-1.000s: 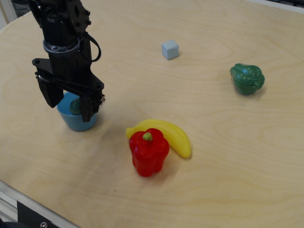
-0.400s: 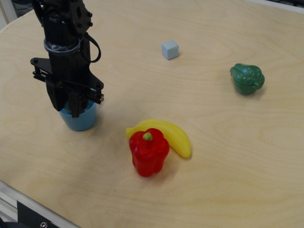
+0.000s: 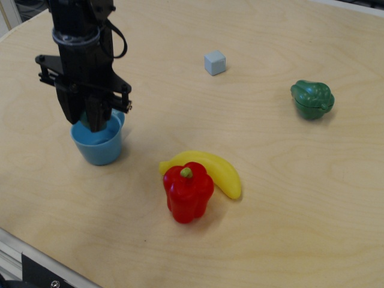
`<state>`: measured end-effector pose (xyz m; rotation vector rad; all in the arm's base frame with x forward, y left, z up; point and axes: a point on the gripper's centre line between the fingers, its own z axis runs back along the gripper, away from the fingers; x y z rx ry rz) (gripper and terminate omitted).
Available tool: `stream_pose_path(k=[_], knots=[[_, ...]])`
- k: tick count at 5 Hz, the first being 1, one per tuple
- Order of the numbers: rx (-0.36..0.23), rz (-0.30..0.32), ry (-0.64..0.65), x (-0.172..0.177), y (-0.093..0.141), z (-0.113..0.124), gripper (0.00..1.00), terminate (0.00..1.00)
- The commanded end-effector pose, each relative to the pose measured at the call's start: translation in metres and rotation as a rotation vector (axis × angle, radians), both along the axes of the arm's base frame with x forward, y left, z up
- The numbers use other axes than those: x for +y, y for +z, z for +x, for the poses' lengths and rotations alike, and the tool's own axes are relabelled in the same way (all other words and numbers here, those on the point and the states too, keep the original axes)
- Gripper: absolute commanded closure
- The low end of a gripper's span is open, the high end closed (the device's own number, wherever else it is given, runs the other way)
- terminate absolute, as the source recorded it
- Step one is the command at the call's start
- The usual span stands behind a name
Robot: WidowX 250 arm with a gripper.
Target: Take cucumber out of cup
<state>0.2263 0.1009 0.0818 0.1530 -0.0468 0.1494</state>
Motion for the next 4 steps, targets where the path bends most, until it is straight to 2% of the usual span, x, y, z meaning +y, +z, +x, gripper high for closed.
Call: stream_pose_path(k=[1, 2, 3, 4], knots=[[-0.086, 0.042, 0.078, -0.012, 0.060, 0.003, 1.00, 0.00], [-0.153, -0.041, 0.015, -0.026, 0.079, 0.013, 1.00, 0.00], [-0.146, -0.058, -0.097, -0.041, 0.068, 0.039, 1.00, 0.00], [-0.124, -0.054, -0.156, -0.051, 0.046, 0.067, 1.00, 0.00]])
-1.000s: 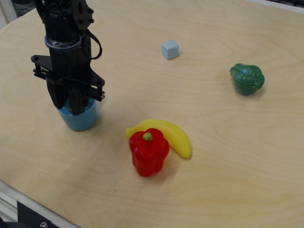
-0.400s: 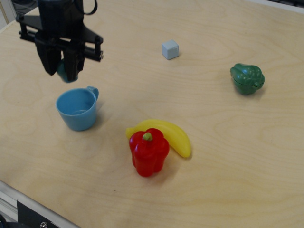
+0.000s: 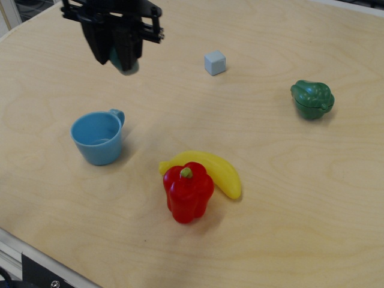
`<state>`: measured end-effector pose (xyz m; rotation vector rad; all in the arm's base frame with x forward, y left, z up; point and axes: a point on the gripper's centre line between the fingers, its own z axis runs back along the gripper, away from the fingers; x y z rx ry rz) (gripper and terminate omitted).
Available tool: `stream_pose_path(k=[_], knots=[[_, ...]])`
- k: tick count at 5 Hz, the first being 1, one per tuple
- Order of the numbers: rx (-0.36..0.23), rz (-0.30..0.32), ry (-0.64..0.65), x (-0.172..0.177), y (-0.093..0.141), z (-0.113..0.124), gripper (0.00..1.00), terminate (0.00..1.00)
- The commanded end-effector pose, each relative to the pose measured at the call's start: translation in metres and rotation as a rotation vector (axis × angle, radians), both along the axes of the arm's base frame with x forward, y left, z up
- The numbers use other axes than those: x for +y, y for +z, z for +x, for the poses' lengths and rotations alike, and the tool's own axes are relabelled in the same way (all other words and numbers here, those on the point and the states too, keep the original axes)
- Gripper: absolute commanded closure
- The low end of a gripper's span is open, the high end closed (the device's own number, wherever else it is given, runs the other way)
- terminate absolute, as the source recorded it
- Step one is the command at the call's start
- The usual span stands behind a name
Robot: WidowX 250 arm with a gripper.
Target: Take cucumber out of cup
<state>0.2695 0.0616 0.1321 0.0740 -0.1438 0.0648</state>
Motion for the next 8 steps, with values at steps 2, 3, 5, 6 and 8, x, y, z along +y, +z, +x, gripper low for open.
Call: stream_pose_path(k=[2, 3, 5, 6, 8], knots=[[-0.008, 0.009, -0.087, -0.003, -0.043, 0.068, 1.00, 0.00], [-0.029, 0.012, -0.099, 0.001, -0.054, 0.086, 1.00, 0.00], [-0.033, 0.010, -0.112, -0.004, -0.067, 0.087, 1.00, 0.00], [-0.019, 0.003, -0.116, -0.007, -0.075, 0.082, 1.00, 0.00], [0.006, -0.003, -0.120, -0.014, -0.087, 0.072, 1.00, 0.00]])
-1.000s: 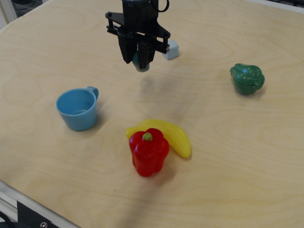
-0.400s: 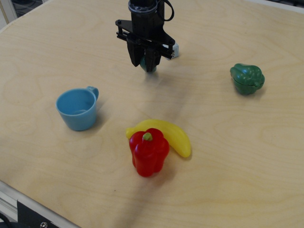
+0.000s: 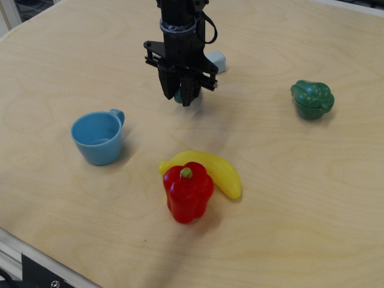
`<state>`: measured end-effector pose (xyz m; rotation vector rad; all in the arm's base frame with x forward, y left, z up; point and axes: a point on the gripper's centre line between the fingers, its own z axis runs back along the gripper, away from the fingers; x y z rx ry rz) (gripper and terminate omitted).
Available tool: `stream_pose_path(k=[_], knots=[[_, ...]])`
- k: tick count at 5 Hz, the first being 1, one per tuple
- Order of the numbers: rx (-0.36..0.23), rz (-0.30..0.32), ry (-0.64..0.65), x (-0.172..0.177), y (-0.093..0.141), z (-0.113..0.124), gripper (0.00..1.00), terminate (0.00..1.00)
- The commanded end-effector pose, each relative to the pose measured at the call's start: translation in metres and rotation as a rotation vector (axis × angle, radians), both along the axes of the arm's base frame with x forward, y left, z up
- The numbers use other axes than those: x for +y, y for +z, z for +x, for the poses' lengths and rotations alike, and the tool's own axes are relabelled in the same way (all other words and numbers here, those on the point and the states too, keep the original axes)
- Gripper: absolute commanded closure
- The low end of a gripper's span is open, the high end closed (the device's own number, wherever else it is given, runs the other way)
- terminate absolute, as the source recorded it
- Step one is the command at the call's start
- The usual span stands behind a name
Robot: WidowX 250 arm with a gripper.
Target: Take cucumber out of cup
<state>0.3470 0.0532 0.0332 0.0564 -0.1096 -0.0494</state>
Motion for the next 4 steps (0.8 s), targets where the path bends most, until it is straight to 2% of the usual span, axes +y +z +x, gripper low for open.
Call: stream_pose_path(k=[1, 2, 4], knots=[[-0.037, -0.001, 0.001, -0.007, 0.014, -0.008, 0.00, 0.00], [-0.051, -0.005, 0.027, -0.006, 0.025, -0.012, 0.00, 0.00], [-0.115, -0.019, 0.068, -0.004, 0.062, -0.016, 0.00, 0.00]])
